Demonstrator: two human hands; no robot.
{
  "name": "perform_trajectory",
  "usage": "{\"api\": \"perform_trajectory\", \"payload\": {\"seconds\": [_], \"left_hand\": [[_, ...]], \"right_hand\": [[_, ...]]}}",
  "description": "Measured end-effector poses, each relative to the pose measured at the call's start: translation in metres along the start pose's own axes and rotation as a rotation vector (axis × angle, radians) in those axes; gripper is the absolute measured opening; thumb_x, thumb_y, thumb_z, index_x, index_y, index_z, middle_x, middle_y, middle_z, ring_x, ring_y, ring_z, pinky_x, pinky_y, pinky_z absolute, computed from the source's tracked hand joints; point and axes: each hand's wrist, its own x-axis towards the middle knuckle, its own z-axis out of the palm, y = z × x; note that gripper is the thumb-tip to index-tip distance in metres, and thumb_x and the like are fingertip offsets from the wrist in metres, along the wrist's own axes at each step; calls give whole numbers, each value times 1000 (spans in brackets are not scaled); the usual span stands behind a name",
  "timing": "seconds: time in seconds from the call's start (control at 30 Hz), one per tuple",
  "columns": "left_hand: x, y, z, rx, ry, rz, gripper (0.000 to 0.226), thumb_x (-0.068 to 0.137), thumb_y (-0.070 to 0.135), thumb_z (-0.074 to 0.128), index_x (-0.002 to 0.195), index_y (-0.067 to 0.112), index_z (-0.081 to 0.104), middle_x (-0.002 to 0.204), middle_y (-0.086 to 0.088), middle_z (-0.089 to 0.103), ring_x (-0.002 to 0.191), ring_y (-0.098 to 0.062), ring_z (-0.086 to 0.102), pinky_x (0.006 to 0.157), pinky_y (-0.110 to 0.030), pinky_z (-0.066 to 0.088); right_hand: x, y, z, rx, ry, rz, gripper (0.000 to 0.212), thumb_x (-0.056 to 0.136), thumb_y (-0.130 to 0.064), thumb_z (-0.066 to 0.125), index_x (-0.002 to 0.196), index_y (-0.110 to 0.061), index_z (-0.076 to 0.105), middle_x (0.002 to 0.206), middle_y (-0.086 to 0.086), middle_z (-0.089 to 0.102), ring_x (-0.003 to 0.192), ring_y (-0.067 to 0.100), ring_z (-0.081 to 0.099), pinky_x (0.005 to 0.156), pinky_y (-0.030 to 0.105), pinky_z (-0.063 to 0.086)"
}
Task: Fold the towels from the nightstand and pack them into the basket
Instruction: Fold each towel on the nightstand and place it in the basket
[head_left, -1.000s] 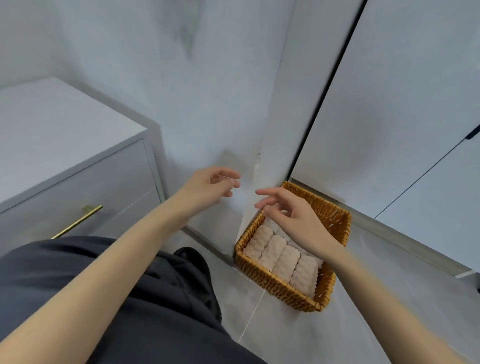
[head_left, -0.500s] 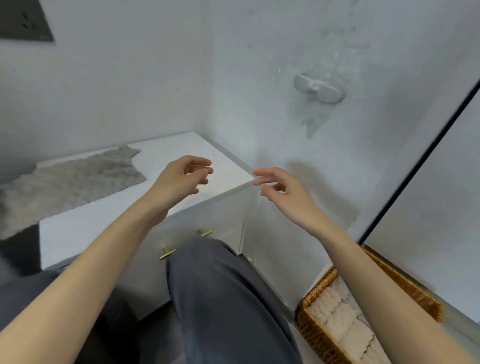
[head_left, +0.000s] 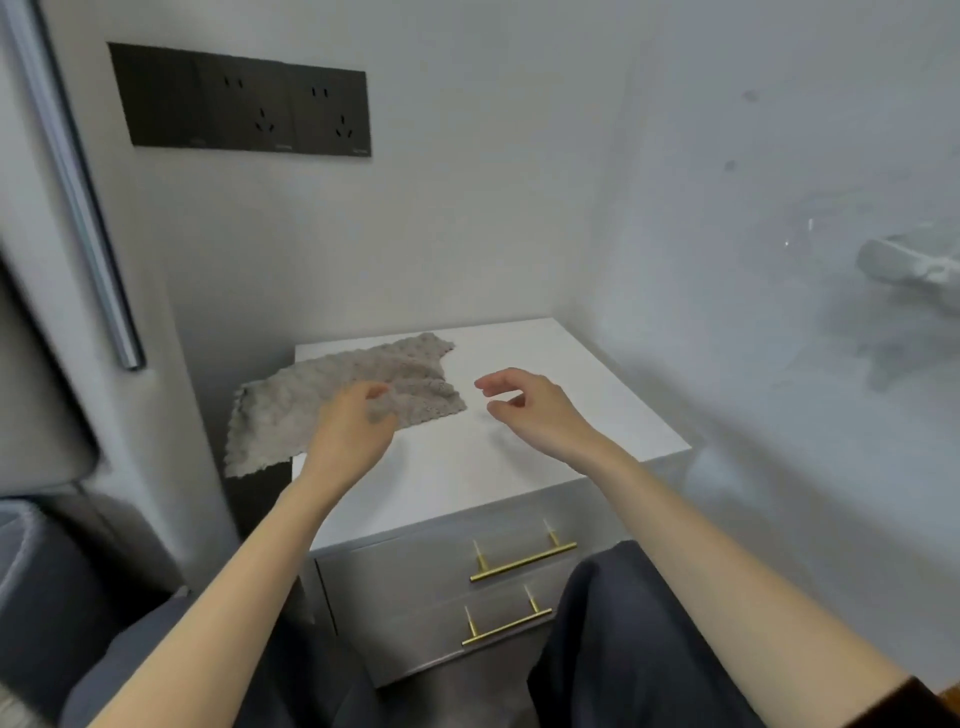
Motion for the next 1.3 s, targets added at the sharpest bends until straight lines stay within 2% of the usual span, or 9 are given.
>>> {"api": "perform_trajectory", "payload": {"seconds": [0.1,0.27,0.57,0.67,0.73,0.83,1.0,1.13,1.3], "left_hand": [[12,-15,5,147,-45,-56,43,93,20,53,135,15,49,138,-5,51,124,-24,48,103,-38,40],[26,-25,17,437,-76,-121,43,91,27,46,135,30,47,141,-1,41,130,-30,31,102,-40,22],[32,-22,30,624,120,67,24,99,26,42,115,26,60,117,3,57,108,-20,49,82,-31,17],[30,-18,33,526,119,148,19,98,23,46,102,20,65,98,2,66,90,-18,58,79,-29,32],[28,-11,37,391,54,168,18,96,23,51,94,16,67,81,4,65,75,-16,58,63,-28,43],[21,2,49,268,-43,202,16,91,24,58,87,15,70,66,9,59,61,-10,55,53,-27,43],[13,30,83,7,-224,248,18,90,20,61,105,19,71,86,12,67,75,6,58,70,-7,47],[6,56,103,-230,-406,233,28,92,7,56,118,13,65,110,2,69,96,-7,65,92,-30,52],[11,62,106,-142,-286,357,27,95,15,51,117,24,64,112,15,65,82,-3,62,74,-18,52]], "right_hand": [[22,8,27,-6,-81,35,31,93,-18,52,121,-27,60,132,-10,53,104,5,53,80,17,38],[44,24,53,-229,-137,-46,43,94,-12,45,136,-21,50,140,-3,49,131,18,35,104,27,31],[49,38,49,-687,-1,-357,30,101,-21,39,126,-21,56,127,-8,56,109,18,44,84,33,39],[46,42,40,-703,55,-382,25,100,-25,44,116,-22,63,117,-9,62,104,16,47,79,28,38],[41,47,31,-725,82,-385,23,100,-24,46,112,-22,64,111,-9,63,101,15,47,76,27,37],[35,57,14,-781,111,-359,22,99,-21,45,110,-21,64,108,-8,62,100,17,47,73,26,32],[25,74,-28,-683,212,-137,19,99,-18,44,106,-16,62,109,-2,55,96,20,53,73,32,43],[18,87,-59,-591,324,69,16,98,-16,45,104,-16,61,103,5,51,89,26,56,72,35,44],[11,97,-81,-325,443,226,19,96,-6,39,103,-10,56,86,14,66,83,33,60,73,39,46]]}}
